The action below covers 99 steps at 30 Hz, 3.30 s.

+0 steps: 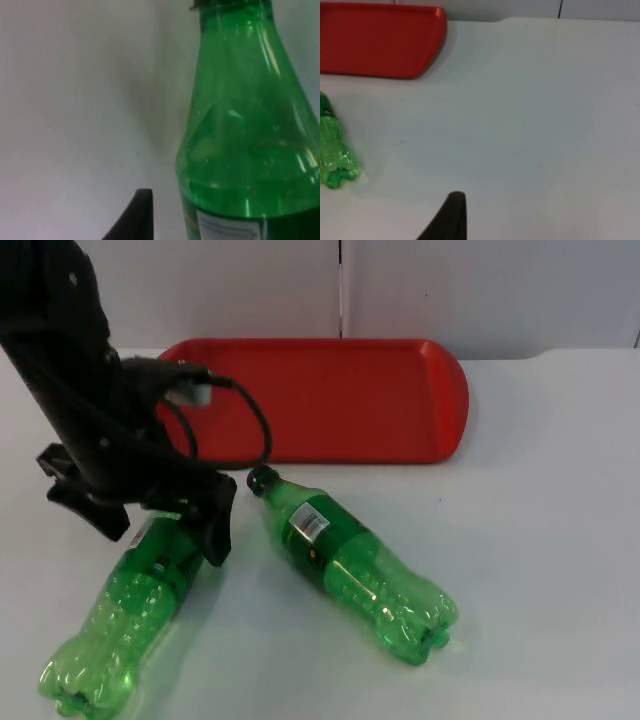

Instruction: Place the bottle upright on the tray.

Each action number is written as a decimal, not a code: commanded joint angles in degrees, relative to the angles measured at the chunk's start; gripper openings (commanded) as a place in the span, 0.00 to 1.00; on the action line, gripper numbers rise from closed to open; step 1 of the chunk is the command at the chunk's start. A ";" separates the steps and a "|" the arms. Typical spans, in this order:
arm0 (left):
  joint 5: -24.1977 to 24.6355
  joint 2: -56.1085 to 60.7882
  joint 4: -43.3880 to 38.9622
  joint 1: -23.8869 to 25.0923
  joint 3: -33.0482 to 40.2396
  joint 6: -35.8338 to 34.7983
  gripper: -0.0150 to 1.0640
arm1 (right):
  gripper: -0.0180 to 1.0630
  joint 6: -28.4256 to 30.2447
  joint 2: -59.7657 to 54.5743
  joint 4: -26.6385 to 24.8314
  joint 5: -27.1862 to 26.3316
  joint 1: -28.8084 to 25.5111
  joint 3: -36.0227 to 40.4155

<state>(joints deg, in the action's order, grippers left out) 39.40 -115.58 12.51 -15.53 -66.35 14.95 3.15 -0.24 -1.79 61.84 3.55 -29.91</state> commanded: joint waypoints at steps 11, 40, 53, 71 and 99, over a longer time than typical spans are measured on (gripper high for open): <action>-5.81 -4.24 -3.49 -0.61 -0.11 -5.06 0.99 | 0.99 0.36 0.24 0.19 -0.03 -0.32 0.28; -9.26 -4.47 -4.47 -0.61 2.11 -4.76 0.48 | 0.99 0.36 0.24 0.19 -0.03 -0.32 0.28; -8.96 -4.27 -3.92 -0.61 2.11 -5.85 0.01 | 0.99 0.36 0.24 0.19 -0.03 -0.32 0.28; -20.00 18.24 -0.46 -0.61 2.11 -4.47 0.01 | 0.99 0.36 0.24 0.19 -0.03 -0.32 0.28; -83.38 12.68 -50.69 5.41 -1.87 -44.94 0.01 | 0.99 0.36 0.24 0.19 -0.03 -0.32 0.28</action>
<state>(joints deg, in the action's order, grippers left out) -41.75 -102.19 -36.83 -10.58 -67.74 -29.52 3.15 -0.24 -1.79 61.84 3.55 -29.91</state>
